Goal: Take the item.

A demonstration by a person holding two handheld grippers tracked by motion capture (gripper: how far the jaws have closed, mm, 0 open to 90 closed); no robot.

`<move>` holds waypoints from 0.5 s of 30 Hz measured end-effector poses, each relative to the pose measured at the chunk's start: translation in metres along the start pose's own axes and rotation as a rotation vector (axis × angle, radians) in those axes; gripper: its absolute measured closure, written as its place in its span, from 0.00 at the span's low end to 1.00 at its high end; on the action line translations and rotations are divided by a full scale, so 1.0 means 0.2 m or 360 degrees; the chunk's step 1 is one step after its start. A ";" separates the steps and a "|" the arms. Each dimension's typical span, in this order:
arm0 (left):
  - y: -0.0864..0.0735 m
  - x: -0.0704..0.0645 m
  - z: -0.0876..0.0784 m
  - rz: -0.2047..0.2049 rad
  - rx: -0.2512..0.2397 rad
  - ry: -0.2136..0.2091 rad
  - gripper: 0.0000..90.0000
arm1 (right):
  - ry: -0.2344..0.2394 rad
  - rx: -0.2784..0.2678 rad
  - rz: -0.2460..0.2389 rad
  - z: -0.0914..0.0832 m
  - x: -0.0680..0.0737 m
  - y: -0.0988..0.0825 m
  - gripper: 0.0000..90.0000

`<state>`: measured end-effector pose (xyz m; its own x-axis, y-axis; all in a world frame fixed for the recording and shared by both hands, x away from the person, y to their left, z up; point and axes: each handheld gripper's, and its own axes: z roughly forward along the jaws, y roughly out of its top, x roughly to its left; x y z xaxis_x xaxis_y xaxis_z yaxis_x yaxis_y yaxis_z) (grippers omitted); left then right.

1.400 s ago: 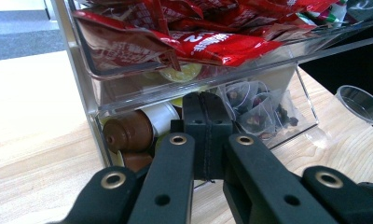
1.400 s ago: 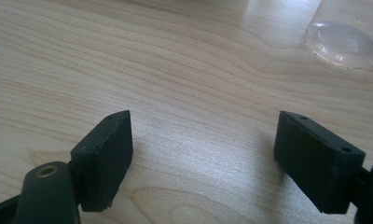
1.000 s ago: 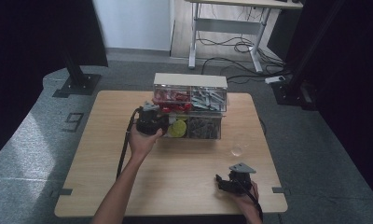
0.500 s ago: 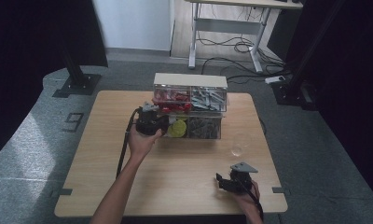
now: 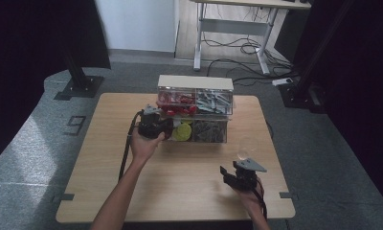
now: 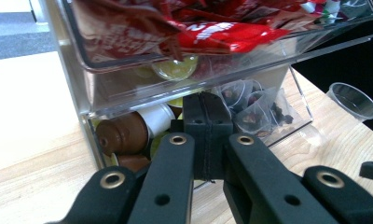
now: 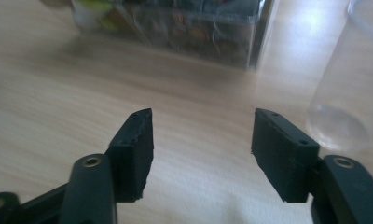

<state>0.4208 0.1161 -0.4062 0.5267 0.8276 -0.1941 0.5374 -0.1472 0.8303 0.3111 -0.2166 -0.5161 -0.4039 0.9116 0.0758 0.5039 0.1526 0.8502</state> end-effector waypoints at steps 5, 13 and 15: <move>0.01 0.01 0.01 -0.0017 0.0007 -0.0008 1.00 | 0.0043 -0.0047 0.0005 0.00 0.00 0.07 0.53; 0.02 -0.01 0.02 0.0000 0.0016 -0.0008 1.00 | 0.0071 -0.0063 0.0014 0.03 0.00 0.17 0.58; 0.02 -0.01 0.03 0.0005 0.0020 -0.0010 1.00 | 0.0077 -0.0071 0.0004 0.05 0.00 0.20 0.59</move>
<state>0.4249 0.1110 -0.4056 0.5325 0.8237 -0.1950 0.5442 -0.1567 0.8242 0.3378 -0.2070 -0.4874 -0.4398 0.8923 0.1023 0.4711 0.1321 0.8721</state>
